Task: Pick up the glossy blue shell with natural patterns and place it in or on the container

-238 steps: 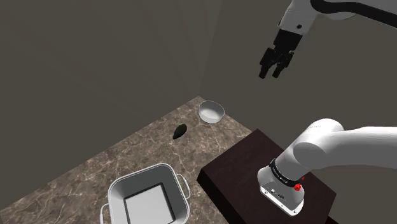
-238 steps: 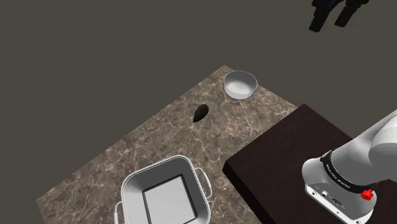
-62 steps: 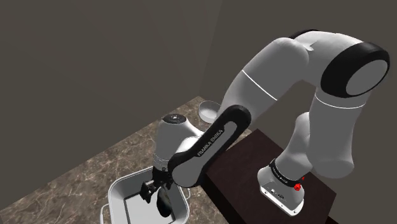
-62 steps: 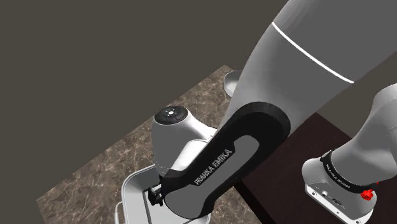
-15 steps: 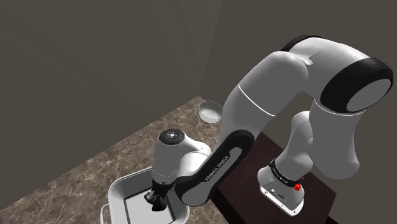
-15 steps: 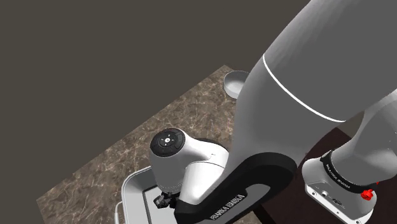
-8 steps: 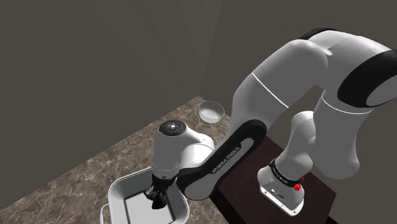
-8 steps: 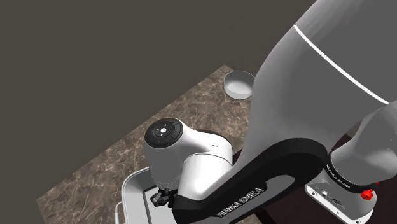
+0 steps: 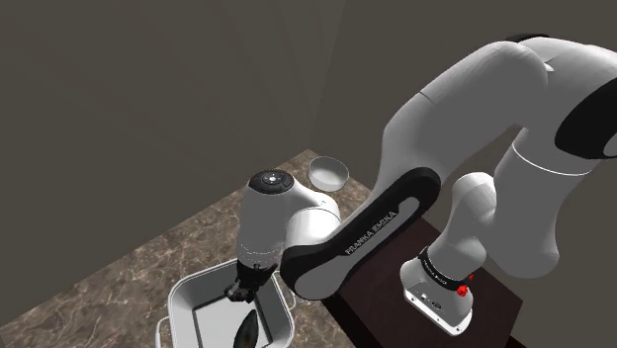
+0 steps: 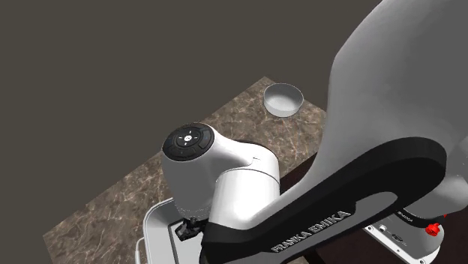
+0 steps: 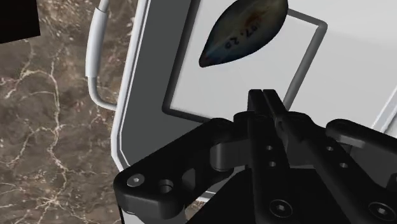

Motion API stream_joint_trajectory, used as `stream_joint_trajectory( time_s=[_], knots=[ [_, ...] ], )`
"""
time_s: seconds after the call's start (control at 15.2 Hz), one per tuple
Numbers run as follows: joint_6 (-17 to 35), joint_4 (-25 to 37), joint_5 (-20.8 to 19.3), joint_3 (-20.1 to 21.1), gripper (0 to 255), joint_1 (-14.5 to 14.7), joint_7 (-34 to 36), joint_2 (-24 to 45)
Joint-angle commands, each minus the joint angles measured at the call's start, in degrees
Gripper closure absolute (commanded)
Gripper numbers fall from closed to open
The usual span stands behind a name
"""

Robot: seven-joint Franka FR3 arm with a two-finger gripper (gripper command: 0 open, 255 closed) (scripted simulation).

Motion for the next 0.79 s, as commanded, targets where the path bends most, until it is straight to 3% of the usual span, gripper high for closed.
stream_joint_trajectory(
  time_s=[0.0,0.07,0.59,0.73],
  knots=[
    [0.0,0.0,0.0,0.0,255,0.0,0.0,0.0],
    [0.0,0.0,0.0,0.0,0,0.0,0.0,0.0],
    [10.4,3.3,7.9,-2.1,0,5.3,23.1,15.0],
    [11.6,4.2,9.1,-2.0,0,5.7,24.7,17.1]
  ],
)
